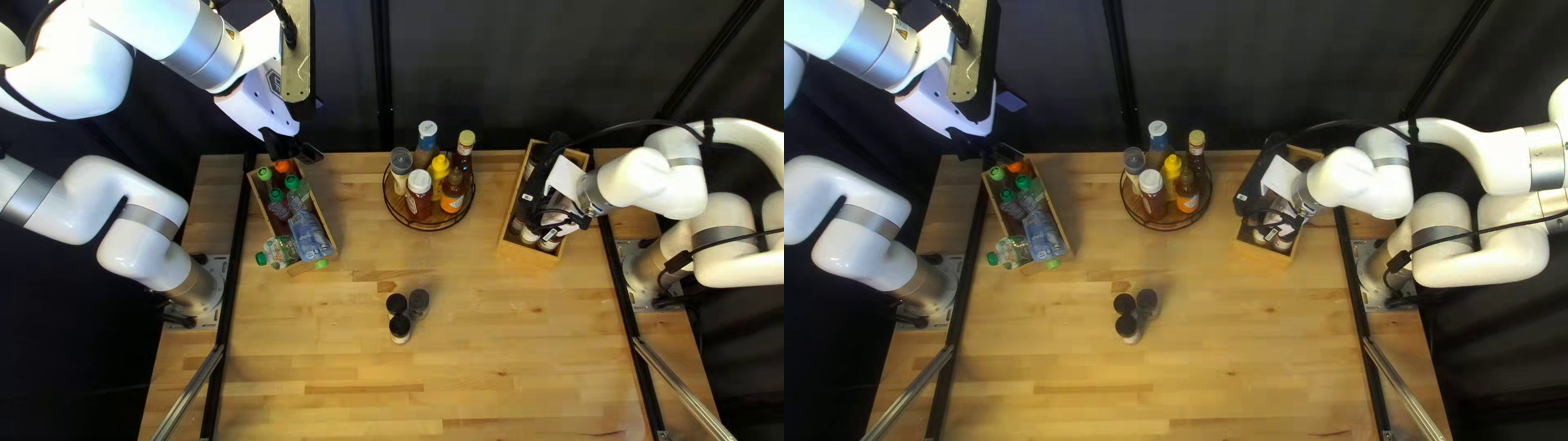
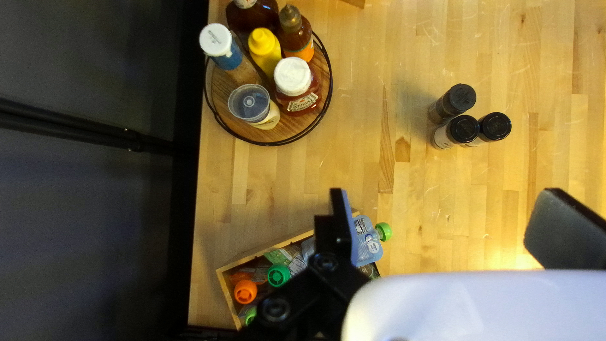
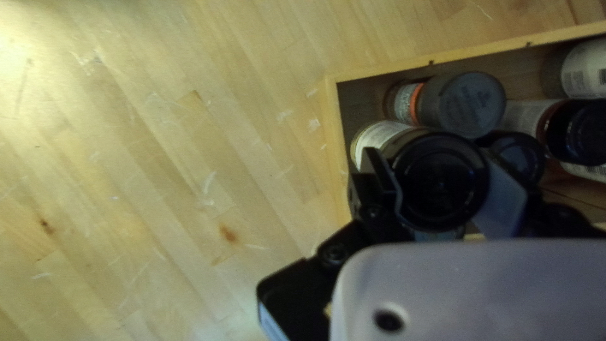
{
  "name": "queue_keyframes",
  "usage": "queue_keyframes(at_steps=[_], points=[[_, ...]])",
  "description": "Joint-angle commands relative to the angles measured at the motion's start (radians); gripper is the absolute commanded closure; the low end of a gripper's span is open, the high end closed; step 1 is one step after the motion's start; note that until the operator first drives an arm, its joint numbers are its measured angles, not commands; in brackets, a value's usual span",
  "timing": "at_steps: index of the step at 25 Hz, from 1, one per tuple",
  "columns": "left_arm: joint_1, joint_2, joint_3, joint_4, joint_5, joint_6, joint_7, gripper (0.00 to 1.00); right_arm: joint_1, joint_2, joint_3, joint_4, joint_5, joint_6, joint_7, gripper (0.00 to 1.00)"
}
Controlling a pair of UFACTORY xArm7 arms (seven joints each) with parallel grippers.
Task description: Separate condiments, baby food and spices and place it in 3 different racks/containers
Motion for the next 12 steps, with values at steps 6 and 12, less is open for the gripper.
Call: queue_keyframes(at_steps=[6, 12], points=[[0.0, 0.0, 0.0, 0.0, 0.0, 0.0, 0.0, 0.0, -0.009, 0.028, -0.027, -0.028, -0.004, -0.065, -0.018, 0.1], [0.0, 0.0, 0.0, 0.0, 0.0, 0.0, 0.0, 0.0, 0.035, -0.002, -0.027, -0.001, 0.025, -0.017, -0.027, 0.0]])
